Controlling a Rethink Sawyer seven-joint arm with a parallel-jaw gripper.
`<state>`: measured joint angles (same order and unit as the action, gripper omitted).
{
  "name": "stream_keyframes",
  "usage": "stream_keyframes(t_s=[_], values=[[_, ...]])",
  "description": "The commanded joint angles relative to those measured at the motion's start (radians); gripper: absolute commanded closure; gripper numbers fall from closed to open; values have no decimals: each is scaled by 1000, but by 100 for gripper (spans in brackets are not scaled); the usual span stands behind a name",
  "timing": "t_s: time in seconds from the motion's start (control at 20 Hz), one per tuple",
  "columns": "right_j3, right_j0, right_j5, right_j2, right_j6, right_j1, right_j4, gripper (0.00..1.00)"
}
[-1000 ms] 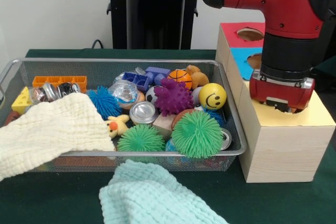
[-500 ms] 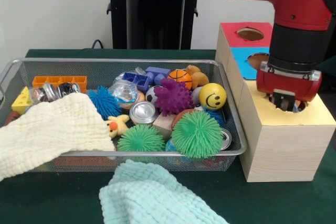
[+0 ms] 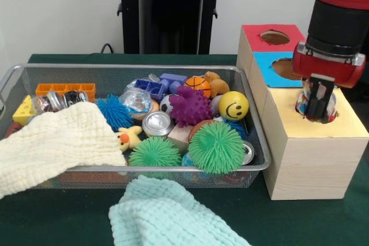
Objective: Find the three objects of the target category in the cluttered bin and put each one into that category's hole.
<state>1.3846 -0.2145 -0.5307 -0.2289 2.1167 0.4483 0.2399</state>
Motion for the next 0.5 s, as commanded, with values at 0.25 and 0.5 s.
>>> stream_keyframes(t_s=[0.25,0.5], values=[[11,20,-77,22,196,-9,40,100],[18,25,-56,27,191,-17,43,100]])
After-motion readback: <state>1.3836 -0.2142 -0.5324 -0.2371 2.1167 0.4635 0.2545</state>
